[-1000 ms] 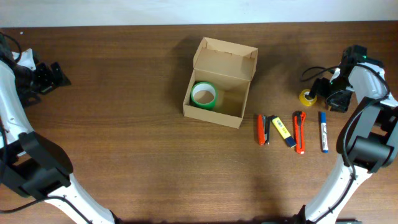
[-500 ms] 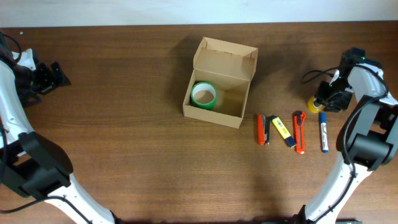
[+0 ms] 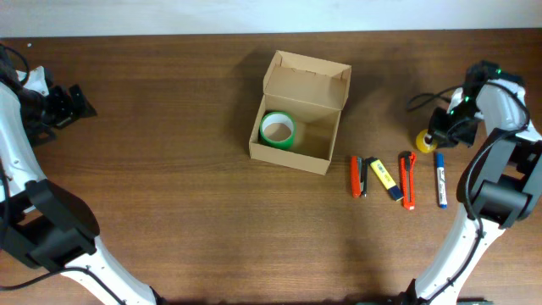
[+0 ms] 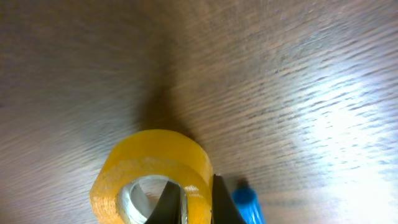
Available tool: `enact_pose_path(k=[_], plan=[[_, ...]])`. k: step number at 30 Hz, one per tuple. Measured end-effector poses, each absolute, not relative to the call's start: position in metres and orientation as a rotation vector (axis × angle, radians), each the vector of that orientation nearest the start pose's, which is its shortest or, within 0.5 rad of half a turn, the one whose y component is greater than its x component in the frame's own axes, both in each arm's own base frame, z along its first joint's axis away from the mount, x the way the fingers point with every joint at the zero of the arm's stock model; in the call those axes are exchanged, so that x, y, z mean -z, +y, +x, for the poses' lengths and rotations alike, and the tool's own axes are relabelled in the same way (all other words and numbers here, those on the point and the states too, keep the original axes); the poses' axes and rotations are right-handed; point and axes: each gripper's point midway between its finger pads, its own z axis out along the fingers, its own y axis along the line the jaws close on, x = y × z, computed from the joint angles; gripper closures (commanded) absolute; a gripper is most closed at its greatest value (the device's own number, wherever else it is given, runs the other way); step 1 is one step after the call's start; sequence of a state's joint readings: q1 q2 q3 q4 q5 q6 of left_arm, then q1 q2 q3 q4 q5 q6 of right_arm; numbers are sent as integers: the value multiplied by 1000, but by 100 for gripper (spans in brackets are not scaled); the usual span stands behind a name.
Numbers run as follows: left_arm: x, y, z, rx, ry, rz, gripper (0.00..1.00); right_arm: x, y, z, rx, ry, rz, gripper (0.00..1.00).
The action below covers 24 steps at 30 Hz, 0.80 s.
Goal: Pack container
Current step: 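Grasp the yellow tape roll with the right gripper and lift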
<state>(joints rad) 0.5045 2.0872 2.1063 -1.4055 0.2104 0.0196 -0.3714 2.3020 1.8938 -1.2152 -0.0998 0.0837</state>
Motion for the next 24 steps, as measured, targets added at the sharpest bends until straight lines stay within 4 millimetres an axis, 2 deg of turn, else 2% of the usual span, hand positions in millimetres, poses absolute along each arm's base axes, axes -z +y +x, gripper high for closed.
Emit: enact_pose_path(k=[3,8,10,13,16,19,20,22,24], plan=[[-170,181,401,226,2823,-669,0,-58,-142,423,-183,3063,673,96],[-170,181,401,226,2823,-670,0,-140,-140,454,-210,2912,554,96],[-170,181,401,226,2823,-670,0,-178,-132,464,-217,2828,495,96],[-170,181,401,226,2823,-669,1,-214,-111,466,-258,2753,420,96],[-170,181,401,226,2823,-669,0,-256,-71,462,-316,2681,296,96],[-170,181,401,226,2823,-670,0,-294,-19,453,-361,2617,133,96],[-170,181,401,226,2823,-669,0,-306,4,447,-374,2599,59,96],[-170,181,401,226,2823,-669,0,-323,46,435,-394,2577,-78,96],[-170,181,401,226,2823,-669,0,-329,87,421,-405,2572,-225,96]])
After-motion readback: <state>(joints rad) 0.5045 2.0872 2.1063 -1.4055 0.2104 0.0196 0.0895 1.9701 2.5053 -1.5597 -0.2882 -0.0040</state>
